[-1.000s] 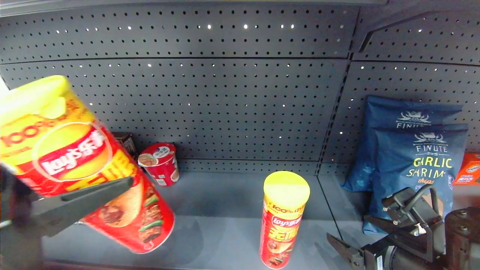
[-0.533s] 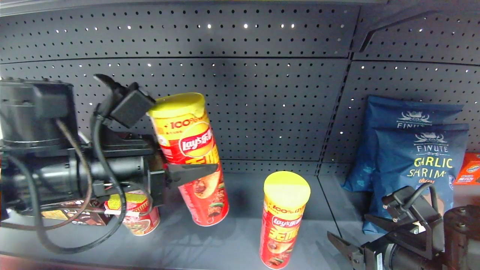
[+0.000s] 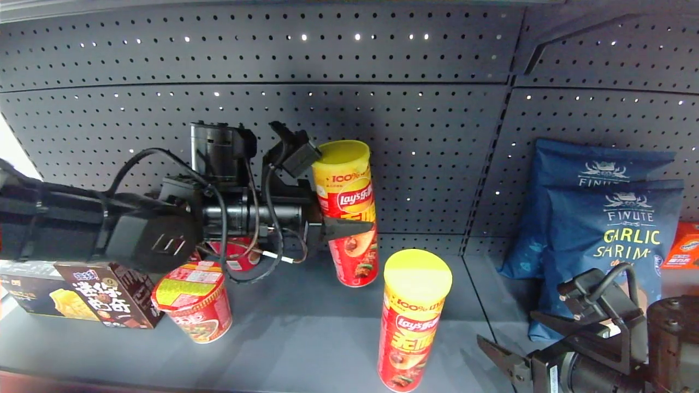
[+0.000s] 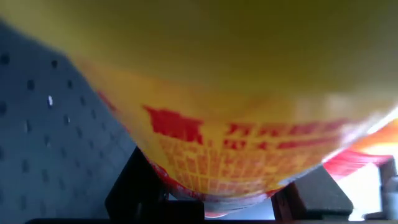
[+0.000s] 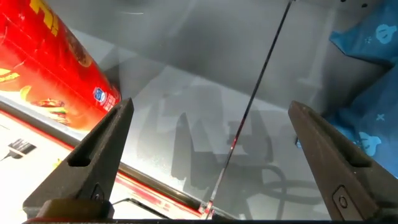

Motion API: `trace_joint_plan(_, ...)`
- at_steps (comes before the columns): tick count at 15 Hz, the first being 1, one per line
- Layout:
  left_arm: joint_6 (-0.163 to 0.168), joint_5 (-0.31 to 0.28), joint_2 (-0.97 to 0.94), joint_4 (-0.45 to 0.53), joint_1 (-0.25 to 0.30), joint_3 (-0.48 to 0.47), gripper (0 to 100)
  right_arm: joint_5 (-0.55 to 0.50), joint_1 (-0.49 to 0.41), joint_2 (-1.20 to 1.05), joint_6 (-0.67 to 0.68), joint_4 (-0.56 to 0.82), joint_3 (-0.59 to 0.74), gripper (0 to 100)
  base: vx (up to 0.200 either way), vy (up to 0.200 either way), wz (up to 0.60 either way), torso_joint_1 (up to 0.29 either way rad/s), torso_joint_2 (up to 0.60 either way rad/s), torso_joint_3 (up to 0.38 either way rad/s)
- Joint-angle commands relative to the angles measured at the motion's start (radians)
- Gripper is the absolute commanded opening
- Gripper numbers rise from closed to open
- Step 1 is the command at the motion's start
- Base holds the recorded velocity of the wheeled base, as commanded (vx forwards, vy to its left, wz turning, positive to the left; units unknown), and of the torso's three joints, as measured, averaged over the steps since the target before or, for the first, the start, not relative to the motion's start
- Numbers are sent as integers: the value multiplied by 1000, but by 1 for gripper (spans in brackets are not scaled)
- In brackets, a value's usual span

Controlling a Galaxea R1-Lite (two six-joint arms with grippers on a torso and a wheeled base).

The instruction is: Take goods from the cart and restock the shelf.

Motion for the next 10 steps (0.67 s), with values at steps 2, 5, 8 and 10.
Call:
trace_joint_plan(2,25,-43,149,5,16,-102,0,0,-13,4,0,0,-2,100,0,0,0,0,0,0)
trace_joint_plan(5,25,-43,223,5,16,-176,0,14,-35,4,0,0,-2,100,0,0,0,0,0,0)
trace_joint_plan(8,28,-43,264,8,12,-217,0,14,-35,13,0,-2,-2,100,0,0,0,0,0,0)
trace_joint_plan(10,31,-43,289,8,12,-239,0,14,-35,16,0,-3,-2,100,0,0,0,0,0,0)
